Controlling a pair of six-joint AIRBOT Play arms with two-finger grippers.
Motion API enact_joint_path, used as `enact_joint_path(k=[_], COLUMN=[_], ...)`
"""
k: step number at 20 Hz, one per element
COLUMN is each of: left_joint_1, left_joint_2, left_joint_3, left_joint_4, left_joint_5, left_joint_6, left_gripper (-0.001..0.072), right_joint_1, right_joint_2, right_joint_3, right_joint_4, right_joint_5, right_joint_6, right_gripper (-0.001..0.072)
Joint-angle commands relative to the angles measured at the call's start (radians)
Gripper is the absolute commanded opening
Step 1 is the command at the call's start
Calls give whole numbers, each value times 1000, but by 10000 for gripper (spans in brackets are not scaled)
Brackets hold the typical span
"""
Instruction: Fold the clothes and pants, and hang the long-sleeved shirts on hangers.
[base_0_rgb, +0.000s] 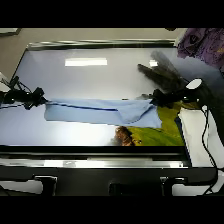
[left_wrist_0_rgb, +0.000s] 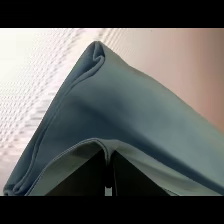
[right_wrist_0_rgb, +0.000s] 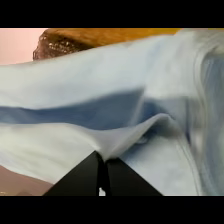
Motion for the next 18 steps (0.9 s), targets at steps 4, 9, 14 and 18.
enact_joint_path(k=[4, 9, 14, 18], left_joint_1=[-34, -17, -20, -20], left_joint_2=[-109, -90, -50, -47], left_joint_3=[56, 126, 135, 135], left_joint_4=[0, 8, 29, 30], left_joint_5=[10, -32, -40, -64], left_joint_6=[-6, -11, -10, -10], left_gripper=[398, 461, 462, 461], right_joint_1=[-13, -156, -220, -217], right_joint_2=[-88, -64, -147, -249], right_joint_3=[39, 144, 143, 134], right_joint_4=[13, -64, -50, 65], right_joint_5=[-8, 218, 307, 294], right_joint_6=[50, 13, -137, -203], right_gripper=[299, 638, 686, 685])
